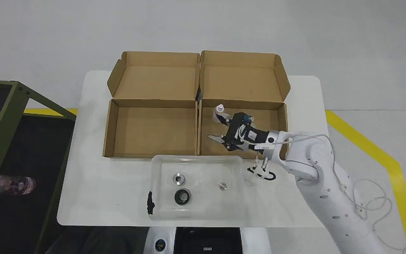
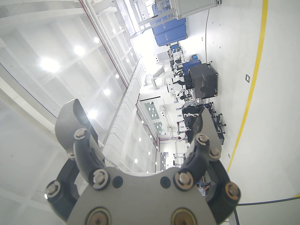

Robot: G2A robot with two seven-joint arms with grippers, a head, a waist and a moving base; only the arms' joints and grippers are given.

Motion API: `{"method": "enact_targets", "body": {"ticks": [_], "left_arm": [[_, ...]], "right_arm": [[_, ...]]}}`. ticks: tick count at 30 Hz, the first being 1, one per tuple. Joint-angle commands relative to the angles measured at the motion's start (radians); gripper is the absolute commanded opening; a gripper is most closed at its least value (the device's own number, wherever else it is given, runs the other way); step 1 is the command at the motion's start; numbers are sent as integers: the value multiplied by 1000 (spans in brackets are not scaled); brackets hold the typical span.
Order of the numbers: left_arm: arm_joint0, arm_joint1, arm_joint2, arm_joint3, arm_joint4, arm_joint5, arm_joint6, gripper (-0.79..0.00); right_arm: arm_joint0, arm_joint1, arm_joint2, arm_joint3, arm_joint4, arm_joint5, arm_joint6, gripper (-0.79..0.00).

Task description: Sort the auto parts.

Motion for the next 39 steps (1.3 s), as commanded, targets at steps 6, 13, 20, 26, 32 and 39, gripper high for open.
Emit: {"method": "enact_targets", "body": {"ticks": [6, 13, 20, 26, 32, 39], "left_arm": [[0, 0, 0, 0, 0, 0, 0, 0], [0, 0, 0, 0, 0, 0, 0, 0], [0, 0, 0, 0, 0, 0, 0, 0], [0, 0, 0, 0, 0, 0, 0, 0], [0, 0, 0, 0, 0, 0, 0, 0], [0, 0, 0, 0, 0, 0, 0, 0]], "right_arm": [[-70, 16, -11, -121, -82, -69, 72, -342], [-132, 25, -37, -167, -144, -83, 105, -345], [-176, 36, -58, -201, -199, -108, 161, -332], [-203, 43, -71, -231, -253, -104, 200, -311], [-228, 47, -98, -229, -286, -104, 216, -317], [-239, 51, -126, -213, -333, -103, 247, -317]]}}
